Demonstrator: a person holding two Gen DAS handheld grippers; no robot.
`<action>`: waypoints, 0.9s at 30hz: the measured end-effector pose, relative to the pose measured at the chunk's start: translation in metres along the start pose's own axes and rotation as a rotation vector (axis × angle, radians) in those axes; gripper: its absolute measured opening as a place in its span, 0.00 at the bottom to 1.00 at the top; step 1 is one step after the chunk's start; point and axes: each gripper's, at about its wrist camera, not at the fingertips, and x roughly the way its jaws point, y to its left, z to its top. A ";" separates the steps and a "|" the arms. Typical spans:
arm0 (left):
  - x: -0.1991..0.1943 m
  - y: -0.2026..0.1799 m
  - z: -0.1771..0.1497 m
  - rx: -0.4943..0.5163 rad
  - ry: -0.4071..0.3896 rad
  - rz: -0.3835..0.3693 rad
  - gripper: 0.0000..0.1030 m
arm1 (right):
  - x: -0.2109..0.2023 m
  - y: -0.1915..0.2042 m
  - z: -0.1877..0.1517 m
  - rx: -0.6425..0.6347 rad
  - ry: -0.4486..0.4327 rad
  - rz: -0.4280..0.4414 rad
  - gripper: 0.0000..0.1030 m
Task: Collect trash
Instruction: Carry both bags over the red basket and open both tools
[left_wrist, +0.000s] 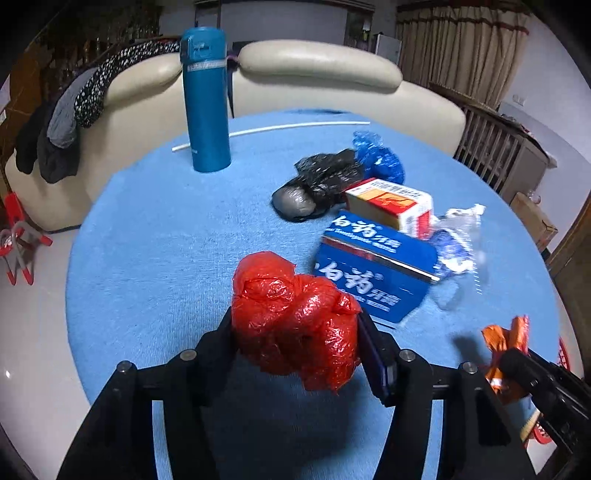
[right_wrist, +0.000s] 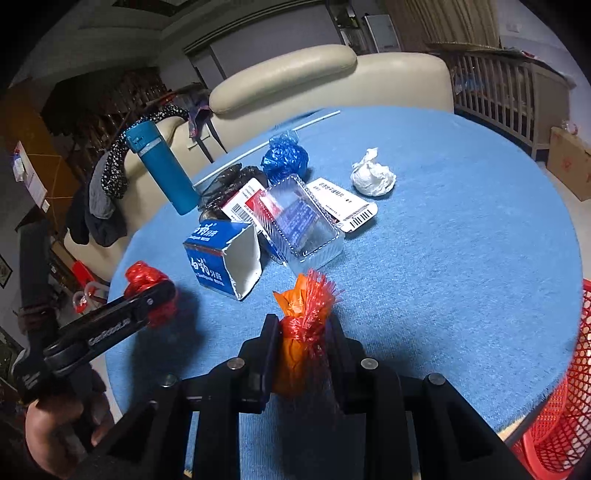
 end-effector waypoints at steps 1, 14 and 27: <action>-0.002 -0.001 0.000 0.003 -0.006 -0.006 0.60 | -0.003 0.000 -0.001 0.001 -0.004 -0.003 0.26; -0.039 -0.058 -0.008 0.112 -0.049 -0.110 0.60 | -0.058 -0.034 -0.006 0.061 -0.115 -0.095 0.26; -0.058 -0.154 -0.013 0.298 -0.069 -0.253 0.60 | -0.126 -0.139 -0.024 0.217 -0.213 -0.292 0.27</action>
